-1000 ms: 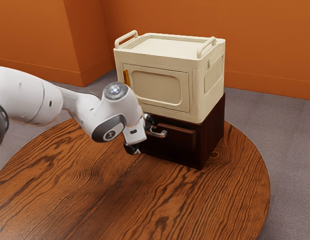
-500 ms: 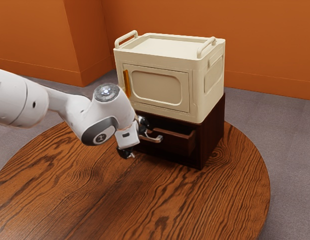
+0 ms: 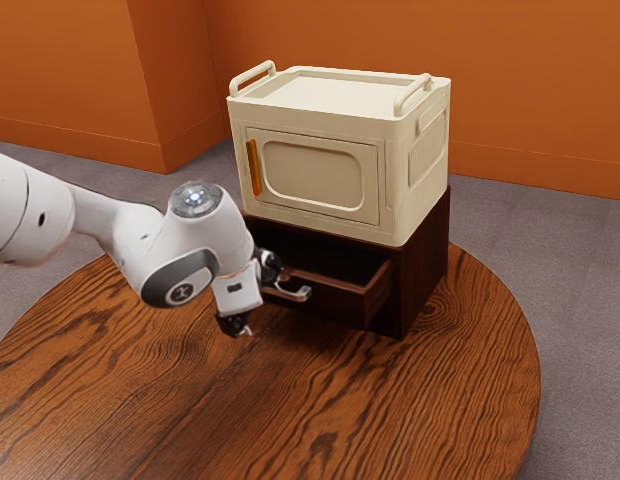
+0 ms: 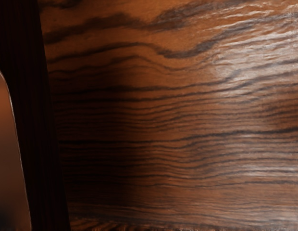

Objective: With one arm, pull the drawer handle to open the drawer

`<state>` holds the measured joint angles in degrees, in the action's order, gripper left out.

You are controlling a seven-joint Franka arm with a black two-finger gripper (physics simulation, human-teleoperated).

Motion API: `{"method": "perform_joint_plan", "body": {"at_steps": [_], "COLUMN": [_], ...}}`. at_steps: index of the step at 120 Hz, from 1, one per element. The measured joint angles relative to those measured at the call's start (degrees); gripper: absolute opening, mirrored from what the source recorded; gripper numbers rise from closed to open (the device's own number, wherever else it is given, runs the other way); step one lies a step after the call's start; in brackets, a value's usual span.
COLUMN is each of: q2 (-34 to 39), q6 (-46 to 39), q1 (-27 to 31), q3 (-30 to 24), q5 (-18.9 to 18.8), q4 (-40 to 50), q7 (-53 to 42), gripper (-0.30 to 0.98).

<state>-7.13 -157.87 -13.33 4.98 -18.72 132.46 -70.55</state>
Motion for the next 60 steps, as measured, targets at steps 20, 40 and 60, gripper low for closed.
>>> {"method": "perform_joint_plan", "body": {"at_steps": [20,40,60], "q2": [1.34,2.66,4.54], "q6": [-0.01,-0.02,-0.03], "q1": [-0.18,-0.01,-0.68], "q3": [0.34,0.71,0.73], "q5": [-0.02,0.05,0.16], "q4": [2.02,4.41,6.38], "q7": [0.06,0.11,0.17], "gripper": [0.7,0.69,0.68]}}
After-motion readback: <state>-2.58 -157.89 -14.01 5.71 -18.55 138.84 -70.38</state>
